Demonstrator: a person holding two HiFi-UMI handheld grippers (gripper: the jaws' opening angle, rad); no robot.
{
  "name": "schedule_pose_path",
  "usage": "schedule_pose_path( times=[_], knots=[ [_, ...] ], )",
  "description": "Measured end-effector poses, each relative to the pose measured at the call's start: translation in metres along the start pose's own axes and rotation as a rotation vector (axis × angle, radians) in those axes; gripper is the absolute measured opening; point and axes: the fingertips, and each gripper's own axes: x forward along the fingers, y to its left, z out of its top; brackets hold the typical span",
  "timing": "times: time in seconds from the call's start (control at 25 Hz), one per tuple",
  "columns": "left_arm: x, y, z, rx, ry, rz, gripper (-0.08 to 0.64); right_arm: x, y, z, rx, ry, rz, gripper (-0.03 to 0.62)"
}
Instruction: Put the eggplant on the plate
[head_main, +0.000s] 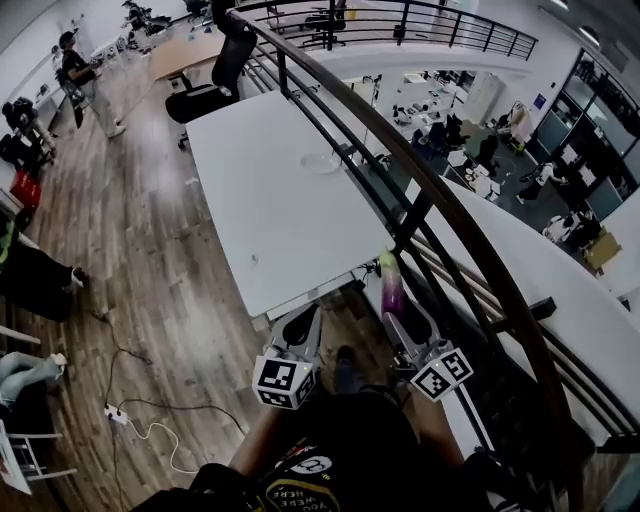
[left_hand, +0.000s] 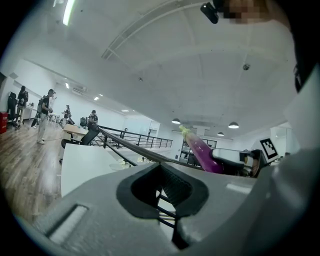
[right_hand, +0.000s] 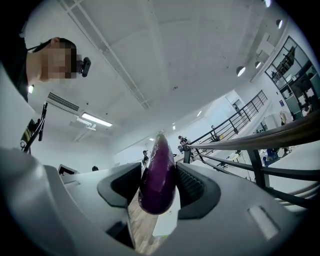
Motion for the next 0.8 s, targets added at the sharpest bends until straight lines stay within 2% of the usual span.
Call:
schedule_pose_path(
  times=[0.28,0.6,0.8],
  knots=[
    [0.069,0.011,0.018,0.022,-0.002,0.023,0.005,0.047,-0.048,0.023,0.044,-0.010,0.062,0.218],
    [0.124,0.009,0.035,0.051,-0.031,0.071,0.005,0.079,-0.093,0.043,0.057,0.008,0.148,0.218],
    [0.148,0.020,0.036,0.043,-0.018,0.099,0.005,0.103,-0.115,0.043,0.081,0.035,0.158,0.218]
  ],
)
